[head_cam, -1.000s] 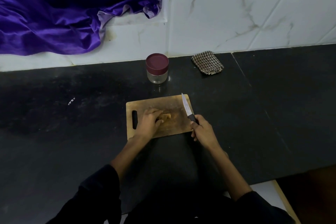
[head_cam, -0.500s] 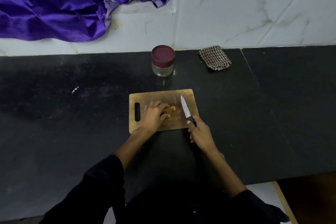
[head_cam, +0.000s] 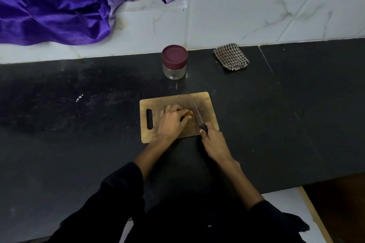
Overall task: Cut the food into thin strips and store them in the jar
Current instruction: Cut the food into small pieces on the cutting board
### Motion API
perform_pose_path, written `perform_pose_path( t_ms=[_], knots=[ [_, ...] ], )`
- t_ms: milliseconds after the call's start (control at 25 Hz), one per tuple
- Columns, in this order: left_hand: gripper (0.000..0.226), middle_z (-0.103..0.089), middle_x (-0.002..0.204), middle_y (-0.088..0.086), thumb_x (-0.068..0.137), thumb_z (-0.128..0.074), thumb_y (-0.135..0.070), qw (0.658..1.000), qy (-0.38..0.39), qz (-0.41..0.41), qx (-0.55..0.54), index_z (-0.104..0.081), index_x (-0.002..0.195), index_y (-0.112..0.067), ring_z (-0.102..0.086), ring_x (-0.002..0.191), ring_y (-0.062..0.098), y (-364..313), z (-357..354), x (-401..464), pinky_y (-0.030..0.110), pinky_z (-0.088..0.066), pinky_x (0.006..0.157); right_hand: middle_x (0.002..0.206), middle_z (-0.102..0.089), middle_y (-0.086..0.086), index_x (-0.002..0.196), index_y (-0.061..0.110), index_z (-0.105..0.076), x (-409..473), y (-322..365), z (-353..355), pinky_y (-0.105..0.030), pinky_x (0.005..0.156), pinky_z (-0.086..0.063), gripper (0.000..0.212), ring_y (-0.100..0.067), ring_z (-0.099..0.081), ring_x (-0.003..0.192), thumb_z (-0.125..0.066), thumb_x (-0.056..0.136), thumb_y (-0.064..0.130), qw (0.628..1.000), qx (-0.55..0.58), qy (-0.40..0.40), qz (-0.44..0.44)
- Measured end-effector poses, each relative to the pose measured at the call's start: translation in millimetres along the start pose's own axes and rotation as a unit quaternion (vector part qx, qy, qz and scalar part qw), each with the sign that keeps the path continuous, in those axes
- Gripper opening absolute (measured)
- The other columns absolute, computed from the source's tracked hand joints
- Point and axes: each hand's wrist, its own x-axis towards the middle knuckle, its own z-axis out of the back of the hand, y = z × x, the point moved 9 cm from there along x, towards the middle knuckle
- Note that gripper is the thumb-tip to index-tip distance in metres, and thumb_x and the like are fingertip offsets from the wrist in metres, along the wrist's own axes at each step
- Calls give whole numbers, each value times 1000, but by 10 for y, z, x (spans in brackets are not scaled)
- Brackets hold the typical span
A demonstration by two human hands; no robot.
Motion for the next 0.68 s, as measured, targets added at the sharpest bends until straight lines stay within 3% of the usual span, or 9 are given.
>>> perform_pose_path(
  t_ms=[280,480,680],
  knots=[
    [32,-58,121,-2,90,-60,-31,999,-13,26,-38,-63,121,-23,-43,118,17,24,-47,43,36,-33,102,96,-63,-1,117,15,-51,8,81,-57,-38,79,-52,17,-17,-63,88,-41,105,23,999,-48,5,9],
    [36,-57,119,-4,88,-62,-32,999,-12,26,-31,-62,123,-23,-43,116,16,20,-81,48,34,-30,102,94,-62,-6,111,12,-50,22,51,-104,-43,76,-51,19,-23,-62,86,-39,106,26,992,-125,10,-15],
    [35,-58,117,-4,86,-65,-29,999,-13,24,-41,-65,120,-23,-44,115,16,33,-92,51,32,-30,99,104,-63,-13,111,7,-51,41,96,-109,-40,74,-44,21,-31,-61,95,-39,105,24,988,-148,22,-40]
  ],
)
